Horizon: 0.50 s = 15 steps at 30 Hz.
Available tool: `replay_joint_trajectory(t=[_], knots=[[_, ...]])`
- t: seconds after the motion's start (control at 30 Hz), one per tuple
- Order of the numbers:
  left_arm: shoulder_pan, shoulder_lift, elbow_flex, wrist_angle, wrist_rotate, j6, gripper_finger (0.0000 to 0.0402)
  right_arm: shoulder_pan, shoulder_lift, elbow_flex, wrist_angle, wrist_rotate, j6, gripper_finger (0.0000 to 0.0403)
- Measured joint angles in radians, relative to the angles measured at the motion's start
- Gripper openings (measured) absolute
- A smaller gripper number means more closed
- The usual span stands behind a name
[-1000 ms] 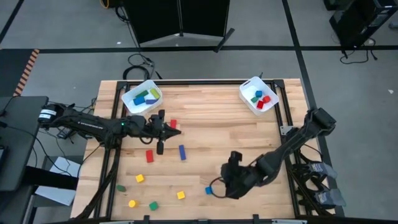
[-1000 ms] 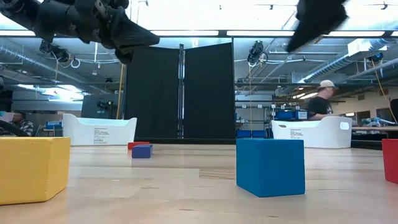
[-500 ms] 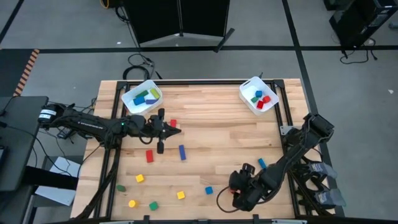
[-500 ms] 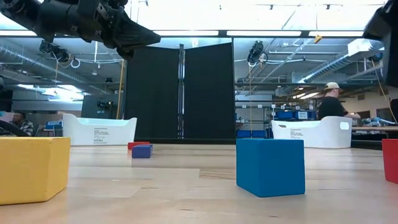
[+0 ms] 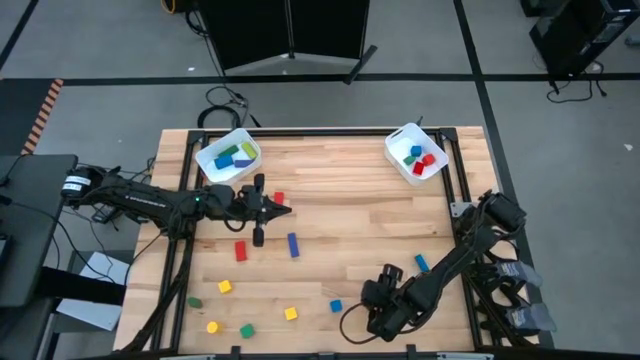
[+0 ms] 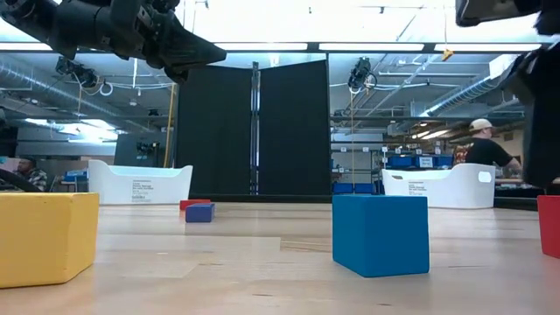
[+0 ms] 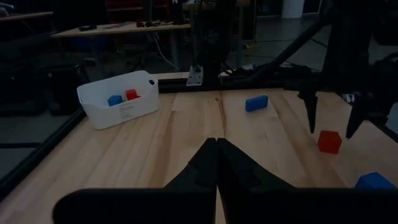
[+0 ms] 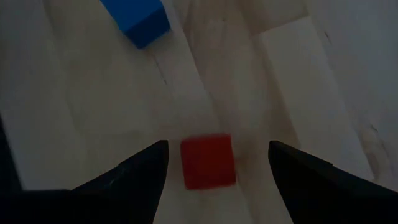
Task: Sort blocks by size
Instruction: Put the small red block into the right white bin
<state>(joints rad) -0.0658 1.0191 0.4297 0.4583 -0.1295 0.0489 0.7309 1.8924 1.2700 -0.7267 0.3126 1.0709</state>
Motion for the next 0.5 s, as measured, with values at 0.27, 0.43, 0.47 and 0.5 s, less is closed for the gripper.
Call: replay_joint_trajectory(t=[0.27, 0.43, 0.47, 0.5], knots=[[0.000, 0.000, 0.000, -0.001, 0.000, -0.001, 0.0010, -0.009, 0.033, 0.000, 0.008, 0.057, -0.006, 0.0288], [0.000, 0.000, 0.000, -0.001, 0.000, -0.003, 0.0010, -0.013, 0.037, 0.000, 0.002, 0.089, -0.008, 0.0288], [0.000, 0.000, 0.000, -0.002, 0.000, -0.003, 0.0010, -0.013, 0.036, 0.000, 0.000, 0.101, -0.008, 0.0288], [0.000, 0.000, 0.000, -0.001, 0.000, -0.003, 0.0010, -0.013, 0.036, 0.000, 0.001, 0.108, -0.008, 0.0288]])
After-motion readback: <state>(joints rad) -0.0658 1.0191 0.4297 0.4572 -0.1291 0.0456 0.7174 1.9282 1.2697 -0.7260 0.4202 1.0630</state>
